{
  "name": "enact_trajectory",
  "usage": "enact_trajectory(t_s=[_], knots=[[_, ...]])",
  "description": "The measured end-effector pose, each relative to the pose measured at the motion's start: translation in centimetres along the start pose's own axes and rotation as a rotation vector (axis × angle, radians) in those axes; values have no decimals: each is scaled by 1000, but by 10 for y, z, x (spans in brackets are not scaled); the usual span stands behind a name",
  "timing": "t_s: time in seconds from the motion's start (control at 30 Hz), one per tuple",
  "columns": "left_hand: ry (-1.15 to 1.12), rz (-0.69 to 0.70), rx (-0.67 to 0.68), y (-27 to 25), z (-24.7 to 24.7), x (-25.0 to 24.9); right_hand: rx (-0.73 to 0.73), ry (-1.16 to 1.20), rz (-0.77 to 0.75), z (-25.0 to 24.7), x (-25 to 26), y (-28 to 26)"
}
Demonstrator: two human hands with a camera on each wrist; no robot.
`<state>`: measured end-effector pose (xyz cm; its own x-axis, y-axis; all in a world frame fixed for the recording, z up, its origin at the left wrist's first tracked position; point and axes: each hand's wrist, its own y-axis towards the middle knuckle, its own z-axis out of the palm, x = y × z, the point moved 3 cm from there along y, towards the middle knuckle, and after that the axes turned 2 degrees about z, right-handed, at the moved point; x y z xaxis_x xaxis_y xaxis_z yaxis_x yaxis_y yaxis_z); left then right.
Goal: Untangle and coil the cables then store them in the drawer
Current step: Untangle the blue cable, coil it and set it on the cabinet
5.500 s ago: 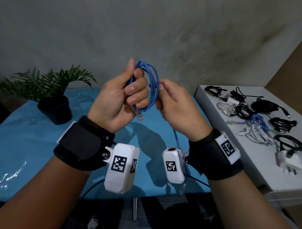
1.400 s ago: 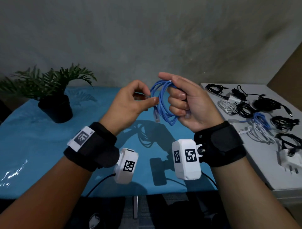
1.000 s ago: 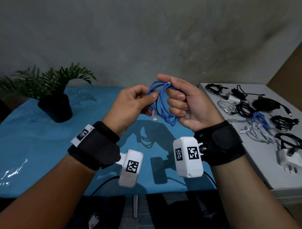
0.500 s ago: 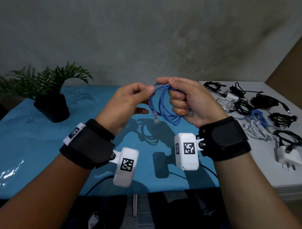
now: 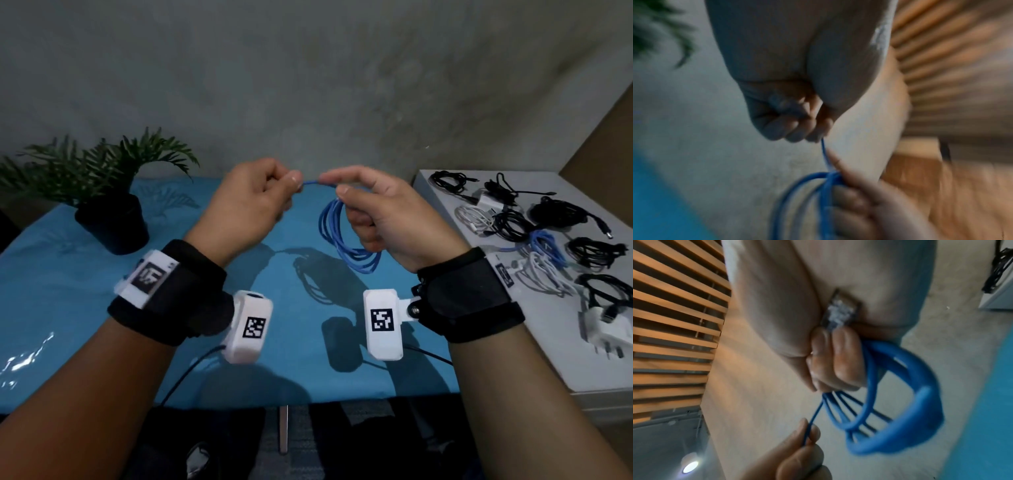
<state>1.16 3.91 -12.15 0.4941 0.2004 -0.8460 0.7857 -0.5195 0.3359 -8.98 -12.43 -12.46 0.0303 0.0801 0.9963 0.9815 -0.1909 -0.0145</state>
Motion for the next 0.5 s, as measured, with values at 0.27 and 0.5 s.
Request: enact_trajectory(t_s=[0.27,0.5], knots=[[-72,93,122,-15,27,-13,-98,250,10,8,-4,6],[-393,53,207,-14,19,-22,-39,309,-12,11,-2,6]])
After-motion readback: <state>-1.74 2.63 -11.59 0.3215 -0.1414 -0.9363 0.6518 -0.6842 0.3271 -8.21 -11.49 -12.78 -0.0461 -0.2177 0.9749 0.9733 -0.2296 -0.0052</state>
